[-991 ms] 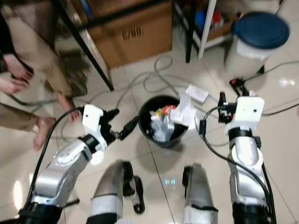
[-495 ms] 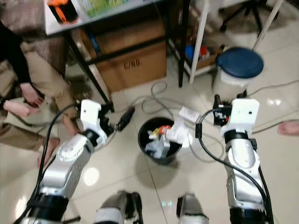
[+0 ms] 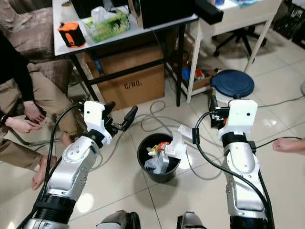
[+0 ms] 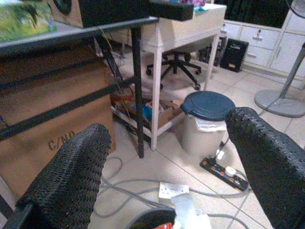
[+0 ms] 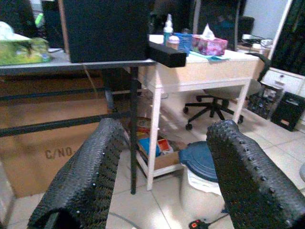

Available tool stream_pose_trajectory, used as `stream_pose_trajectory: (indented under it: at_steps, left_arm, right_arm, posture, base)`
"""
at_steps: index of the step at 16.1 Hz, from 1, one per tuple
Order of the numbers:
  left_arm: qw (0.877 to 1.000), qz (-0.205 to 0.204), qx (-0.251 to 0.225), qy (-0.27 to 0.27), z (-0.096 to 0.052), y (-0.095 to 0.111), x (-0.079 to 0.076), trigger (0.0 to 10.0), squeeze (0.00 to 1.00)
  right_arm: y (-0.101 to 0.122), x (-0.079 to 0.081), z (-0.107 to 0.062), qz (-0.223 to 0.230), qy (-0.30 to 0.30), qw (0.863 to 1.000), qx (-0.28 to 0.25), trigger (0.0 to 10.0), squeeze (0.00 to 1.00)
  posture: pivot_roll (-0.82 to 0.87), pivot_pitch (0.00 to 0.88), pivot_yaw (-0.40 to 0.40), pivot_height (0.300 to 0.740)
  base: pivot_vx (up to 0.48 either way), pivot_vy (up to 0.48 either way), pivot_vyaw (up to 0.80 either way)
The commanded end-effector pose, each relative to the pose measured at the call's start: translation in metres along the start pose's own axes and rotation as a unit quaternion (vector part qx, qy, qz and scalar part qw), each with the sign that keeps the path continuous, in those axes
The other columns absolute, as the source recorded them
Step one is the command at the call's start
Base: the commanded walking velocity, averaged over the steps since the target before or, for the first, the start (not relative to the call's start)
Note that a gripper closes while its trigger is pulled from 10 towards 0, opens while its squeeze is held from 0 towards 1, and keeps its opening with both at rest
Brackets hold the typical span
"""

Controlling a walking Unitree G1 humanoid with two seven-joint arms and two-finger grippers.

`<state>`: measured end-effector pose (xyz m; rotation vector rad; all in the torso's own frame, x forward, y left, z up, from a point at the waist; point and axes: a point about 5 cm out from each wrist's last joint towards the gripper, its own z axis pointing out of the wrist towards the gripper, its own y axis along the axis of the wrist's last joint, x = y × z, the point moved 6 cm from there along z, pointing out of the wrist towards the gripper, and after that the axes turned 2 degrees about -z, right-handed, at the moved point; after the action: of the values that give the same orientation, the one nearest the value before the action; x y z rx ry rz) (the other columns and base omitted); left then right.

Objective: Picking trash to rubbish bin

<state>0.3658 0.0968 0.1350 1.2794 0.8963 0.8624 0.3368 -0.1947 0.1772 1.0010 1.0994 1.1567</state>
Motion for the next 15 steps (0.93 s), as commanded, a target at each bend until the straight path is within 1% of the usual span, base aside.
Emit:
stream_pose_trajectory:
  at_steps: [1, 3, 5, 8, 9, 11, 14, 15]
  left_arm:
    - [1.0, 0.003, 0.004, 0.017, -0.003, -0.003, 0.007, 10.0, 0.0]
    - [0.999, 0.007, 0.0, 0.031, -0.003, -0.003, 0.011, 10.0, 0.0]
    - [0.999, 0.007, 0.001, 0.036, -0.002, -0.004, 0.013, 10.0, 0.0]
    - [0.999, 0.012, 0.006, 0.037, -0.002, -0.006, 0.014, 10.0, 0.0]
    - [0.999, 0.013, 0.005, 0.039, -0.001, -0.005, 0.014, 10.0, 0.0]
    - [0.999, 0.011, 0.002, 0.041, -0.001, -0.005, 0.013, 10.0, 0.0]
    - [0.999, 0.007, -0.001, 0.048, -0.004, -0.005, 0.014, 10.0, 0.0]
    - [0.999, 0.005, -0.001, 0.051, -0.006, -0.005, 0.015, 10.0, 0.0]
  right_arm:
    - [0.002, 0.009, -0.003, 0.004, 0.016, 1.0, 0.001, 10.0, 0.0]
    - [0.007, 0.023, -0.006, -0.001, 0.049, 0.999, -0.002, 10.0, 0.0]
    - [0.009, 0.028, -0.006, -0.006, 0.064, 0.998, -0.003, 10.0, 0.0]
    - [0.007, 0.044, -0.014, -0.009, 0.099, 0.995, 0.0, 10.0, 0.0]
    - [0.008, 0.05, -0.015, -0.003, 0.103, 0.995, 0.0, 10.0, 0.0]
    - [0.008, 0.057, -0.016, -0.006, 0.108, 0.994, -0.001, 10.0, 0.0]
    - [0.006, 0.057, -0.018, 0.007, 0.081, 0.997, 0.005, 10.0, 0.0]
    - [0.004, 0.057, -0.02, 0.004, 0.075, 0.997, 0.007, 10.0, 0.0]
  posture:
    - [-0.1, 0.127, 0.072, 0.74]
    - [-0.11, 0.121, 0.077, 0.74]
    - [-0.11, 0.117, 0.082, 0.74]
    - [-0.11, 0.105, 0.087, 0.74]
    - [-0.11, 0.103, 0.085, 0.74]
    - [-0.1, 0.101, 0.076, 0.74]
    - [-0.1, 0.097, 0.061, 0.74]
    - [-0.1, 0.094, 0.054, 0.74]
  base:
    - [0.0, 0.0, 0.0]
    - [0.0, 0.0, 0.0]
    - [0.0, 0.0, 0.0]
    - [0.0, 0.0, 0.0]
    - [0.0, 0.0, 0.53]
    - [0.0, 0.0, 0.57]
    - [0.0, 0.0, 0.62]
    - [0.0, 0.0, 0.62]
